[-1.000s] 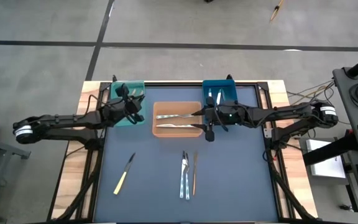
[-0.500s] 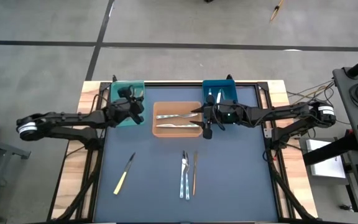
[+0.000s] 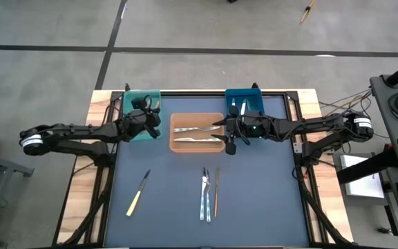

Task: Sort silverware by color (type)
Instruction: Put the gold knife into the green bin

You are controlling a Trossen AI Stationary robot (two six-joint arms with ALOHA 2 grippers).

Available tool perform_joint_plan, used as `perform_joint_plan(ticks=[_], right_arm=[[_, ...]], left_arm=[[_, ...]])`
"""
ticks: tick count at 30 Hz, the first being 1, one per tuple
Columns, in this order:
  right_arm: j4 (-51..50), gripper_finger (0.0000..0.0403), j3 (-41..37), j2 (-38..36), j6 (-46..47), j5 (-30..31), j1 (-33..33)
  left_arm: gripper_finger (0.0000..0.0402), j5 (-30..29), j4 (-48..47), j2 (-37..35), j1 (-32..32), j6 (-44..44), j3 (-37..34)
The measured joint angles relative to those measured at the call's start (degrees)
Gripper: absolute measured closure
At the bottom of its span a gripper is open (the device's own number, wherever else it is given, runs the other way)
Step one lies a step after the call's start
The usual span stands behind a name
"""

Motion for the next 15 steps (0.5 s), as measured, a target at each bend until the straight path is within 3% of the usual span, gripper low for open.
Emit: perform_joint_plan(ticks=[15], right_arm=[[0.0, 0.0197, 0.0, 0.0, 0.78, 0.0, 0.0]], left_arm=[[0.0378, 0.07, -2.28, 0.02, -0.02, -7.26, 0.0]])
